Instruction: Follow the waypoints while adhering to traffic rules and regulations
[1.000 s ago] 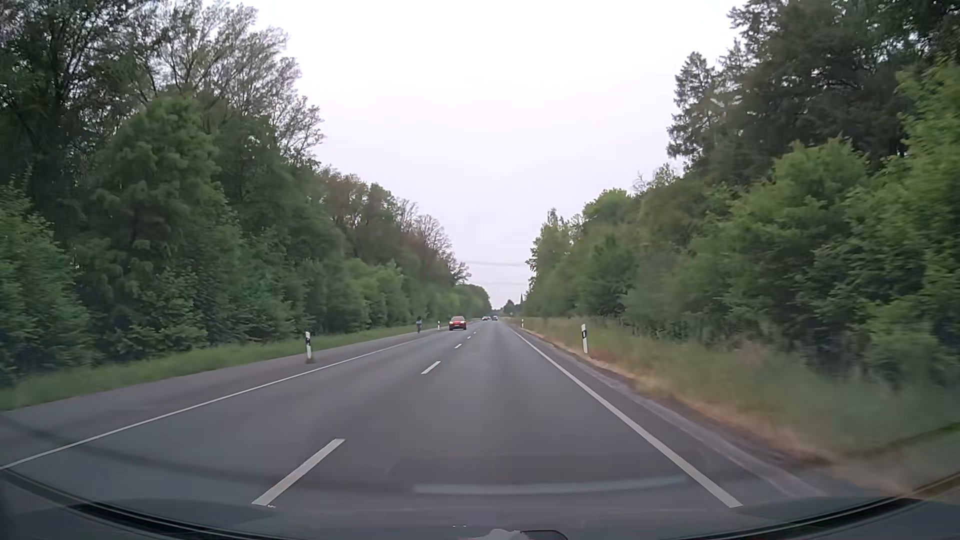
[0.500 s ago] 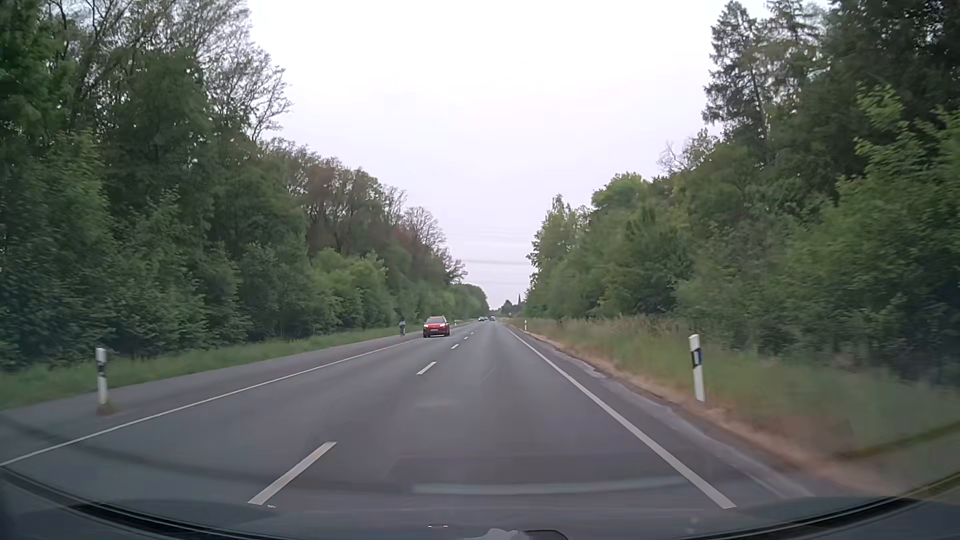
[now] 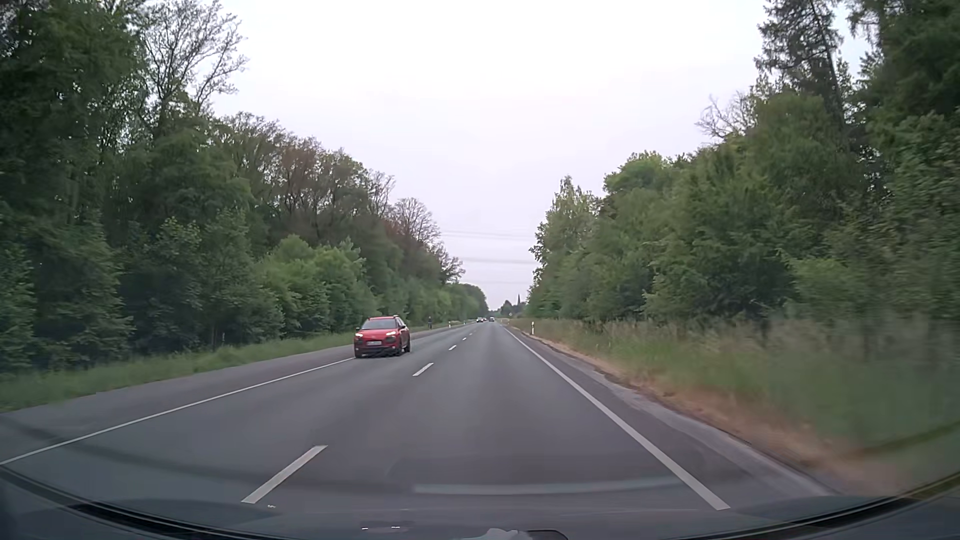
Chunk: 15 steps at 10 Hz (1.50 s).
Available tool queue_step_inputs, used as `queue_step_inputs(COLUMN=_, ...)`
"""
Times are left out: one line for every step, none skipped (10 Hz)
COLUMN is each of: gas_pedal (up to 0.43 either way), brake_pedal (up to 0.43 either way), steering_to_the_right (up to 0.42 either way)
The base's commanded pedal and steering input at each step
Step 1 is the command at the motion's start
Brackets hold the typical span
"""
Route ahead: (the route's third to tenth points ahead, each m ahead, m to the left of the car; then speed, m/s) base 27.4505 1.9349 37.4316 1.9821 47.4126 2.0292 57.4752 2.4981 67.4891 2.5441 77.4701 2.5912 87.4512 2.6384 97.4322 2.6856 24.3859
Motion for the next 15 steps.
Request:
queue_step_inputs(gas_pedal=0.24, brake_pedal=0.0, steering_to_the_right=-0.003)
queue_step_inputs(gas_pedal=0.24, brake_pedal=0.0, steering_to_the_right=-0.004)
queue_step_inputs(gas_pedal=0.24, brake_pedal=0.0, steering_to_the_right=-0.004)
queue_step_inputs(gas_pedal=0.24, brake_pedal=0.0, steering_to_the_right=-0.004)
queue_step_inputs(gas_pedal=0.24, brake_pedal=0.0, steering_to_the_right=-0.004)
queue_step_inputs(gas_pedal=0.24, brake_pedal=0.0, steering_to_the_right=-0.004)
queue_step_inputs(gas_pedal=0.24, brake_pedal=0.0, steering_to_the_right=-0.004)
queue_step_inputs(gas_pedal=0.24, brake_pedal=0.0, steering_to_the_right=-0.004)
queue_step_inputs(gas_pedal=0.24, brake_pedal=0.0, steering_to_the_right=-0.004)
queue_step_inputs(gas_pedal=0.24, brake_pedal=0.0, steering_to_the_right=-0.004)
queue_step_inputs(gas_pedal=0.24, brake_pedal=0.0, steering_to_the_right=-0.003)
queue_step_inputs(gas_pedal=0.24, brake_pedal=0.0, steering_to_the_right=-0.003)
queue_step_inputs(gas_pedal=0.24, brake_pedal=0.0, steering_to_the_right=-0.003)
queue_step_inputs(gas_pedal=0.24, brake_pedal=0.0, steering_to_the_right=-0.003)
queue_step_inputs(gas_pedal=0.24, brake_pedal=0.0, steering_to_the_right=-0.003)
